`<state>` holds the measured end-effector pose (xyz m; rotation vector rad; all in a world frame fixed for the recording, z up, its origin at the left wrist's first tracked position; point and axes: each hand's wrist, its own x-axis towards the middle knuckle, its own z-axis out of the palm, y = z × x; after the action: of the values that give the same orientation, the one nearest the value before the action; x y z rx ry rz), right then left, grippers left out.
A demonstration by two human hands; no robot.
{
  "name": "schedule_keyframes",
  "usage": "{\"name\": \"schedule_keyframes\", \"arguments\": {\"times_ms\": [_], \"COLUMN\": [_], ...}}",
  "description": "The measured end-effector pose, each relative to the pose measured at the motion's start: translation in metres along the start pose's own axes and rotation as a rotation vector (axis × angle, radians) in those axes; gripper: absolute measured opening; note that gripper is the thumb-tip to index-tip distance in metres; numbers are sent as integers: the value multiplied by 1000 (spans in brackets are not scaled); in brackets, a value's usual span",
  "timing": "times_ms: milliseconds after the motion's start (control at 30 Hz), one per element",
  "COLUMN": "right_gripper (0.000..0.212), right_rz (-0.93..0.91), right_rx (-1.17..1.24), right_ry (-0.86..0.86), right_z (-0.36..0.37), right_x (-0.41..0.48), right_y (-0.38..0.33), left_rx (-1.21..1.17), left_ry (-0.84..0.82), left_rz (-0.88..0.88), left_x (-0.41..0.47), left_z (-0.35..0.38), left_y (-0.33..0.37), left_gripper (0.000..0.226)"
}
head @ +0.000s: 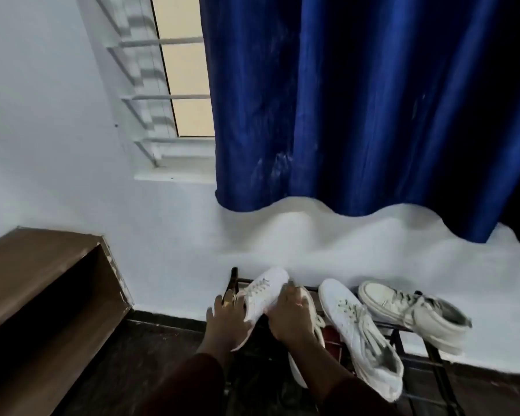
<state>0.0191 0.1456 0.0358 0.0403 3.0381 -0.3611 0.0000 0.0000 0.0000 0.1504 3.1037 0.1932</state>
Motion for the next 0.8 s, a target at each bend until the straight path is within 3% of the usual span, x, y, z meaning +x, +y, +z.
{"name": "schedule_keyframes", "arguments": {"times_ms": [33, 100, 233, 300, 367, 500, 567, 800], "right_gripper": [73, 73, 62, 66, 65, 30, 22, 20], "right_rz": [68, 171, 231, 237, 203, 208, 219, 179], "right_rx": [-37, -27, 86, 202, 292, 293, 292, 267], "right_ry": [-18, 7, -54, -99, -68, 101, 135, 199], "right_z": [6, 17, 53, 69, 79, 81, 80, 84], "right_x": [-10, -35, -72, -81, -88, -103, -118, -209], "right_y": [6, 22, 58, 70, 75, 72, 66, 45], "left_rx": [6, 45, -142, -47, 86, 166, 190, -47], "left_ry": [-84, -93, 64, 105, 96, 84, 106, 157], "left_rz": [-40, -58, -129, -120, -109, -53, -20, 108], "left_x": [-5, -15, -29, -38, -48, -78, -102, -206], "left_z": [8, 22, 38, 36, 38, 40, 40, 36], "left_y": [0, 0, 3, 11, 21, 32, 37, 45], "left_gripper": [72, 74, 42, 39, 41, 46, 44, 34]}}
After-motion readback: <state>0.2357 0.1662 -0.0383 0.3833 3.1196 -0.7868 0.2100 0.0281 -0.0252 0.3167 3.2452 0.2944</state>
